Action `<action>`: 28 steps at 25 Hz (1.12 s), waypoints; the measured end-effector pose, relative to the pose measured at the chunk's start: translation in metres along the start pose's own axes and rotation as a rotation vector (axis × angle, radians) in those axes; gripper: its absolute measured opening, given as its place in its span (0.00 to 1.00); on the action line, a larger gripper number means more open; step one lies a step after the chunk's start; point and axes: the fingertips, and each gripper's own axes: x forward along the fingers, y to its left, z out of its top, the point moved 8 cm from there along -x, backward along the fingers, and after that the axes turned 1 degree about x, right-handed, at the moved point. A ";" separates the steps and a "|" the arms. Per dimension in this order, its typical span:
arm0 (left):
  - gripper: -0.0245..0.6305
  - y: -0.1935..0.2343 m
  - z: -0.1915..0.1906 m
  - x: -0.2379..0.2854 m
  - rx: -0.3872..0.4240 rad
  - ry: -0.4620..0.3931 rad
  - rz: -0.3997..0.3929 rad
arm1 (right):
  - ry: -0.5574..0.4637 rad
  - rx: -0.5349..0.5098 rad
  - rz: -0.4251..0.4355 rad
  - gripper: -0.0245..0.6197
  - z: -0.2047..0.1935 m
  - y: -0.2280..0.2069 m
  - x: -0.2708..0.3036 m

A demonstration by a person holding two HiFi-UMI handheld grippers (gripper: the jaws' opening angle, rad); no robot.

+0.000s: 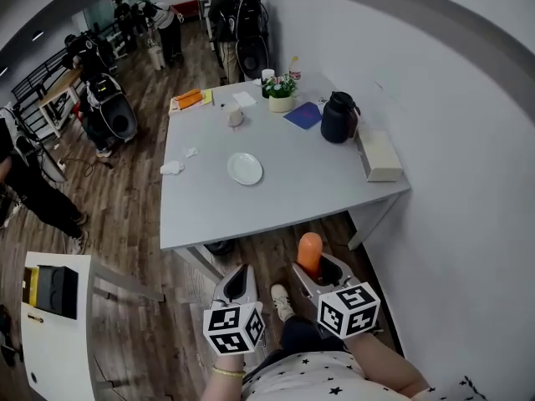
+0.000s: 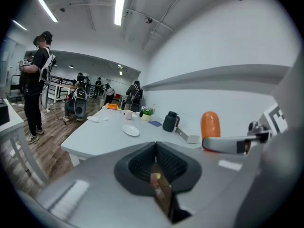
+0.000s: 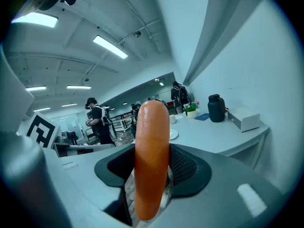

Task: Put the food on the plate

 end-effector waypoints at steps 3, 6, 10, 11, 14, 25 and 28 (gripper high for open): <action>0.05 0.023 0.014 0.031 -0.010 -0.022 0.041 | 0.016 -0.021 0.034 0.37 0.020 -0.014 0.053; 0.05 0.047 0.031 0.065 -0.026 -0.036 0.087 | 0.063 -0.049 0.067 0.37 0.041 -0.028 0.109; 0.05 0.076 0.056 0.112 -0.055 -0.041 0.152 | 0.132 -0.070 0.114 0.37 0.067 -0.051 0.185; 0.05 0.083 0.062 0.123 -0.061 -0.045 0.166 | 0.149 -0.076 0.124 0.37 0.072 -0.057 0.203; 0.05 0.102 0.077 0.154 -0.075 -0.051 0.196 | 0.204 -0.101 0.148 0.37 0.085 -0.072 0.257; 0.05 0.151 0.095 0.229 -0.132 -0.021 0.270 | 0.517 -0.164 0.141 0.37 0.088 -0.100 0.439; 0.05 0.158 0.097 0.240 -0.145 -0.021 0.278 | 0.595 -0.167 0.102 0.37 0.083 -0.106 0.474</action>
